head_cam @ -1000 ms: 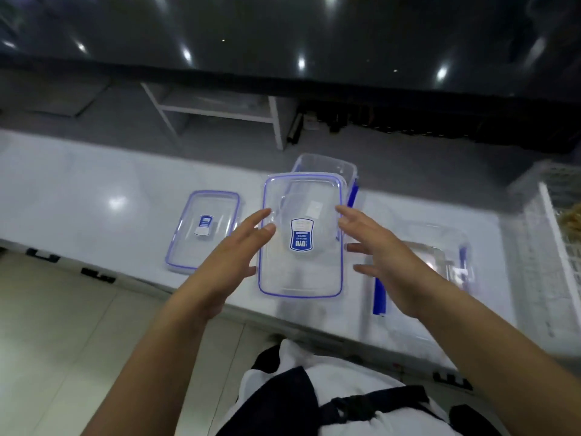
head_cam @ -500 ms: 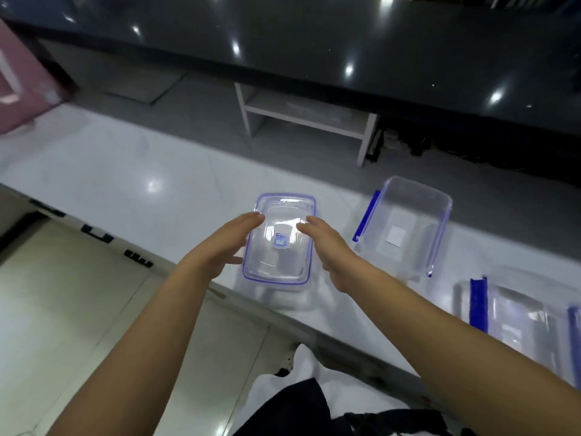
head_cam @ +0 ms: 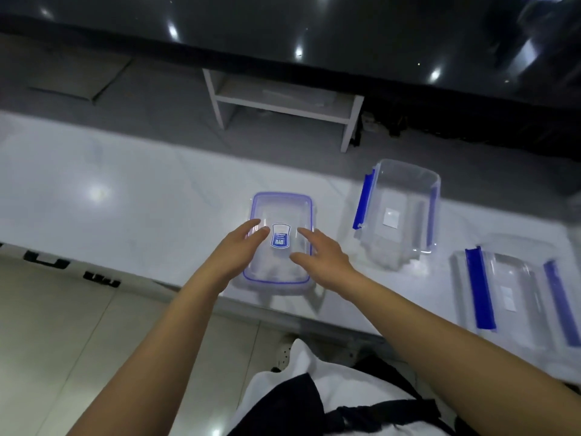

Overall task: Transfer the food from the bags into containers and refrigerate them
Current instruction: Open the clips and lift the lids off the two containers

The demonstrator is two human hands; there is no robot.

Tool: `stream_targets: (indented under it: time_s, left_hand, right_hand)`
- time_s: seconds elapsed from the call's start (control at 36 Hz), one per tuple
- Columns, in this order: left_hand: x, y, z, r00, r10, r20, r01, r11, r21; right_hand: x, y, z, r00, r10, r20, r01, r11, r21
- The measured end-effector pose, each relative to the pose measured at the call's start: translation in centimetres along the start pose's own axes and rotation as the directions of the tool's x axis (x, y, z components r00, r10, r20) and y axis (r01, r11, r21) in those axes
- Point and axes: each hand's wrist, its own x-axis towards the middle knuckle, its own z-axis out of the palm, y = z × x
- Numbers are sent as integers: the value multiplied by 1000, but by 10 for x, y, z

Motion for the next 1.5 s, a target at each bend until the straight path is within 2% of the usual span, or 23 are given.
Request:
stream_targets:
  time_s: [0.08,0.17,0.28,0.36,0.44,0.5,0.61,0.75,0.86,0.97,1.14,1.31,1.5]
  left_hand:
    - [0,-3,0,1000,26,-8,-26,998,50]
    - [-4,-3,0,996,81,-27,-75,981,179]
    - [-19,7,6,956,284,-70,-211,835,509]
    - [-28,22,27,915,403,29,-338,725,599]
    - [-39,37,62,878,442,183,-457,658,599]
    - [-47,46,88,826,486,285,-552,595,585]
    - [-60,58,140,734,505,455,-678,501,538]
    - [-87,56,202,662,495,564,-750,443,491]
    - [-107,49,236,610,486,626,-792,379,478]
    - [-132,51,268,638,436,635,-770,354,531]
    - [-181,58,320,678,394,621,-730,459,506]
    - [-215,58,381,666,423,615,-746,359,561]
    - [-243,74,436,645,446,620,-764,357,538]
  right_hand:
    - [-4,0,0,1000,-22,5,22,995,-97]
    - [-13,-3,-3,999,-40,9,41,995,-94]
    - [-43,0,-17,996,-90,-19,87,988,-129]
    - [-79,16,-35,988,-112,-110,89,977,-193]
    - [-120,45,-57,967,-64,-246,15,980,-196]
    - [-148,66,-71,937,-6,-348,-56,984,-170]
    - [-201,108,-88,802,155,-577,-216,975,-39]
    - [-259,159,-88,674,362,-644,-334,927,172]
    - [-285,194,-83,655,413,-633,-382,904,193]
    - [-310,228,-87,640,420,-643,-352,904,241]
    - [-358,277,-106,626,414,-661,-285,910,299]
    - [-405,333,-121,619,419,-665,-262,907,328]
    - [-434,372,-156,638,371,-675,-196,926,323]
